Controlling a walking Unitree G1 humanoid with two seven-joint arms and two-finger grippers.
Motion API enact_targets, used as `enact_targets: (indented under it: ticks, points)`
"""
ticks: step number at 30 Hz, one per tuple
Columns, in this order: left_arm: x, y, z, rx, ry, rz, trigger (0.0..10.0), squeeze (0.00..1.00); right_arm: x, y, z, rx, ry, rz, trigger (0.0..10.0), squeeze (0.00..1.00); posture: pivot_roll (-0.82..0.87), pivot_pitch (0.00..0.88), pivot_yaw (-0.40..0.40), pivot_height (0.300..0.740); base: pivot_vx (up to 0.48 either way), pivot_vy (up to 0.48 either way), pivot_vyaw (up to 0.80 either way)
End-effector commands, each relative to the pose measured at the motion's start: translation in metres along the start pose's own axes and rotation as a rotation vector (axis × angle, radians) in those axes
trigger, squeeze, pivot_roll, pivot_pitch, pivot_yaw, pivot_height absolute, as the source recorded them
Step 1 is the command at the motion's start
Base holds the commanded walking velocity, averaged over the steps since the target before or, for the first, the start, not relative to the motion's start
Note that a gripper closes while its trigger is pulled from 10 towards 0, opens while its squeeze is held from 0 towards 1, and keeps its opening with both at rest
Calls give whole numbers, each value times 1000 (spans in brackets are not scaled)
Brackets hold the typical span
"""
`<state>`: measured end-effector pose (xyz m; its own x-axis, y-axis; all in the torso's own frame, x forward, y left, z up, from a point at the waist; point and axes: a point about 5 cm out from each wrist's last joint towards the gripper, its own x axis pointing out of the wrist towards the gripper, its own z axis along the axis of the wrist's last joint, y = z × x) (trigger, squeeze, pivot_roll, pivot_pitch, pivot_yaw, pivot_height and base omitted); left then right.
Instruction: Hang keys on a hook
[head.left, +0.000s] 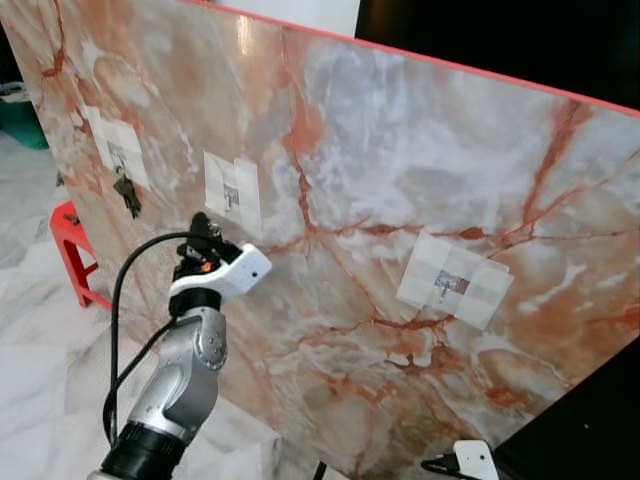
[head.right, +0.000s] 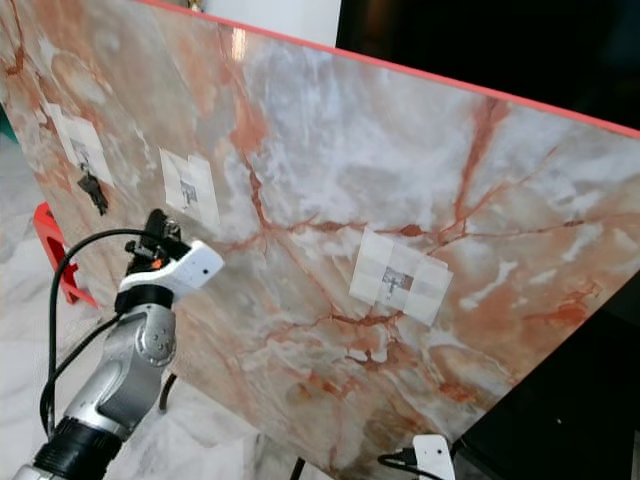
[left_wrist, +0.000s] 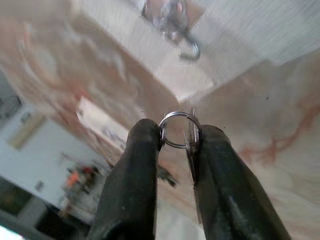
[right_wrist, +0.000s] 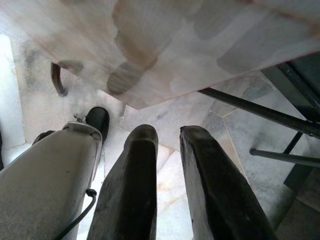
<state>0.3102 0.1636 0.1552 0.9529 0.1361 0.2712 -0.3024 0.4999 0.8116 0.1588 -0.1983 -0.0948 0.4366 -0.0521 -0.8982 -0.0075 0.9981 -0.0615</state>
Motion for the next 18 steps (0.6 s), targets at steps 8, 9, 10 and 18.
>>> enact_targets:
  ticks: [8,9,10,18]
  points:
    - [-19,8,2,-553,-29,35,10000,0,0,-8,7,1,-24,-21,10000,0,114,0,-136,740,0,0,0]
    - [-21,8,1,-656,-21,39,10000,0,0,-8,7,-1,-23,-21,10000,0,117,0,-140,740,0,0,0]
    - [-23,8,0,-709,-13,32,10000,0,0,-8,7,-3,-23,-22,10000,0,119,0,-142,740,0,0,0]
    - [-24,7,8,-817,-104,-14,10000,0,-1,-10,8,-8,-25,-26,10000,0,114,0,-144,740,0,0,0]
